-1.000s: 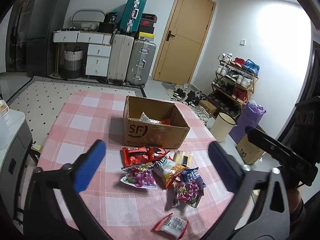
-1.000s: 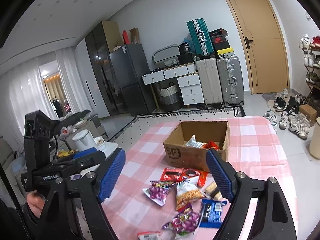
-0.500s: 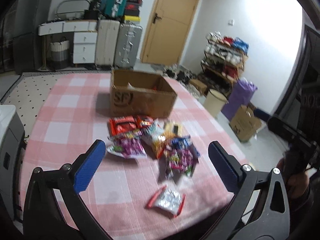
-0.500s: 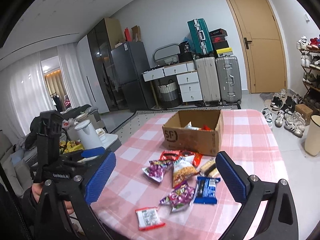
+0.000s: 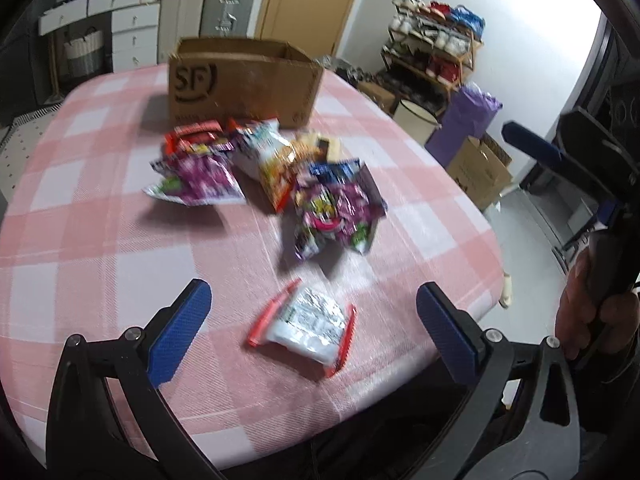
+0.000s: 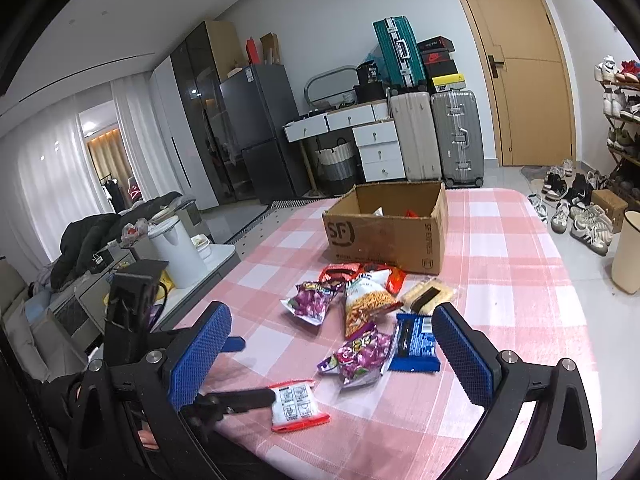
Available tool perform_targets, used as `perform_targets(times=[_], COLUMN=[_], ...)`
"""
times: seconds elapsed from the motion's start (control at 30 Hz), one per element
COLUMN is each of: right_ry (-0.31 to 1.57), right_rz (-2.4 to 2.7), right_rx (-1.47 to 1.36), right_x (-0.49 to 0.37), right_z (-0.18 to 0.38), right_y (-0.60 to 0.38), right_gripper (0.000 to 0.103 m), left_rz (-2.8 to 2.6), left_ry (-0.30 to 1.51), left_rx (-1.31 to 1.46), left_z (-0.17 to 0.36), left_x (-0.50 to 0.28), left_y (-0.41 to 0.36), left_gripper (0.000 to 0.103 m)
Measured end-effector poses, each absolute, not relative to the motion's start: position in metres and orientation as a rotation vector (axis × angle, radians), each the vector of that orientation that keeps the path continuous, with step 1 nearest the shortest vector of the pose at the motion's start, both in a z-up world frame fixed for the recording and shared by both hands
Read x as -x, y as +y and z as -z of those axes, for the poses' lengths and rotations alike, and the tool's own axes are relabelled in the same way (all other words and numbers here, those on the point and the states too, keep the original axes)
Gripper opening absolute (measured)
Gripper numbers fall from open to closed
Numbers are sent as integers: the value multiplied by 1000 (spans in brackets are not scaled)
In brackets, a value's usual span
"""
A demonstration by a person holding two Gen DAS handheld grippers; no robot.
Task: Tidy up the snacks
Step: 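Move the left tool to the small white packet and close on it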
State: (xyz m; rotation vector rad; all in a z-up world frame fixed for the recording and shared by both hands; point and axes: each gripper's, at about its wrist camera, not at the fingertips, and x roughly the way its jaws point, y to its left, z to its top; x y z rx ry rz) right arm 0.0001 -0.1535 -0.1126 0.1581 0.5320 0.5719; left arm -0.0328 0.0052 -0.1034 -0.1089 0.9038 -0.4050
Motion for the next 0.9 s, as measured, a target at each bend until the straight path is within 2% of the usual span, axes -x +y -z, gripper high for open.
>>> perform_targets(times=[0.57,0.77,0.9], right_ry=[584,591,594], right_rz=[-587,-587,-585], right_rx=[-153,-161,-166], right_x=[-10,-12,-14], right_z=[142,146,149], right_y=[-148,-150,-151], right_gripper=[102,102,102], left_rz=[394,386,355], left_ry=[1029,1024,1012], left_rx=[133,83,4], left_z=[156,160,162], left_x=[7,6,10], left_y=[1,-9,-20], left_gripper=[102,98,87])
